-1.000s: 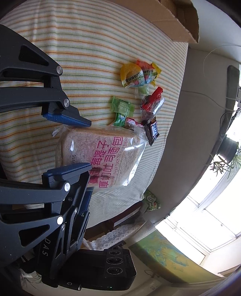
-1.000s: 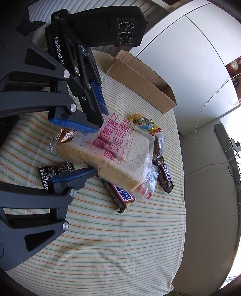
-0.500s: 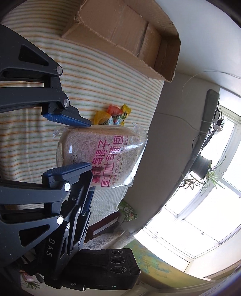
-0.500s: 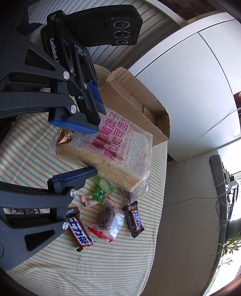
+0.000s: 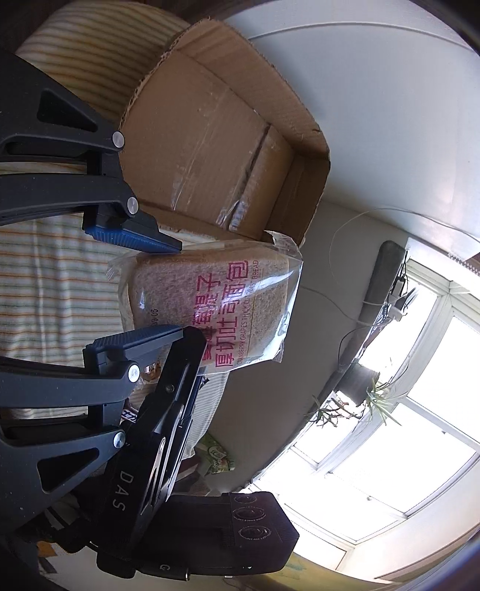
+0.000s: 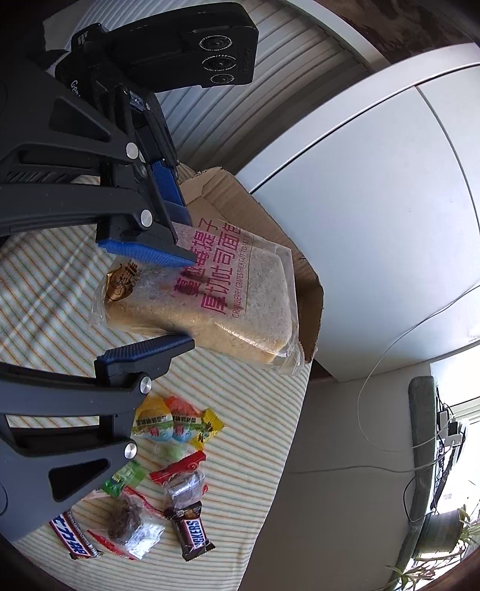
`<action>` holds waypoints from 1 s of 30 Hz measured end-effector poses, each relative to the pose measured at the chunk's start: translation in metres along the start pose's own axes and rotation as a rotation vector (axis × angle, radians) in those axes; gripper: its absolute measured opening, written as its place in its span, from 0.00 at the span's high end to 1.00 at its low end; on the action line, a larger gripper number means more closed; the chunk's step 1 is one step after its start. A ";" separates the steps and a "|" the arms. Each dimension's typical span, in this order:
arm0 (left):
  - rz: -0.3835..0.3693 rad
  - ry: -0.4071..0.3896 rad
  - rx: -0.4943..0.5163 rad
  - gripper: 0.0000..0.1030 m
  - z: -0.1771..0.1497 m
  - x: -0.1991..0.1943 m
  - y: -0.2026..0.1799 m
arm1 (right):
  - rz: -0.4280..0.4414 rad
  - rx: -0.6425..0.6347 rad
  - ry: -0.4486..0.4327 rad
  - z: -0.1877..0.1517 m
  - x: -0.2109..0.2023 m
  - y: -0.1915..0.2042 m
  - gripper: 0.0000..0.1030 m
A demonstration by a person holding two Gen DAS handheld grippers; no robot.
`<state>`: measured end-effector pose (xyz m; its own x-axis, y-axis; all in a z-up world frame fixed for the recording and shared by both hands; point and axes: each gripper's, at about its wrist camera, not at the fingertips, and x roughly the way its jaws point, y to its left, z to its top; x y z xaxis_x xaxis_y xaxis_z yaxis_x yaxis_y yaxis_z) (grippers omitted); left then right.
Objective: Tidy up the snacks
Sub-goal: 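Carry the bread loaf with the right gripper into the cardboard box and release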
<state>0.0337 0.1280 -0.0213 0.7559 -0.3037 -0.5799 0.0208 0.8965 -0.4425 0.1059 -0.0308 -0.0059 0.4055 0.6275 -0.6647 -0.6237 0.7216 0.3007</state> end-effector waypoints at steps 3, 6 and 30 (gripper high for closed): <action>0.027 -0.021 -0.016 0.65 0.005 -0.007 0.014 | 0.027 -0.015 0.005 0.010 0.015 0.012 0.60; 0.057 -0.037 -0.033 0.65 0.009 -0.014 0.027 | 0.053 -0.034 0.015 0.017 0.030 0.023 0.60; 0.227 -0.035 -0.064 0.65 0.017 -0.009 0.071 | 0.113 -0.080 0.123 0.044 0.110 0.056 0.60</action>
<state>0.0395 0.2002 -0.0360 0.7587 -0.0839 -0.6460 -0.1933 0.9180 -0.3463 0.1452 0.0914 -0.0318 0.2482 0.6594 -0.7096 -0.7141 0.6195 0.3259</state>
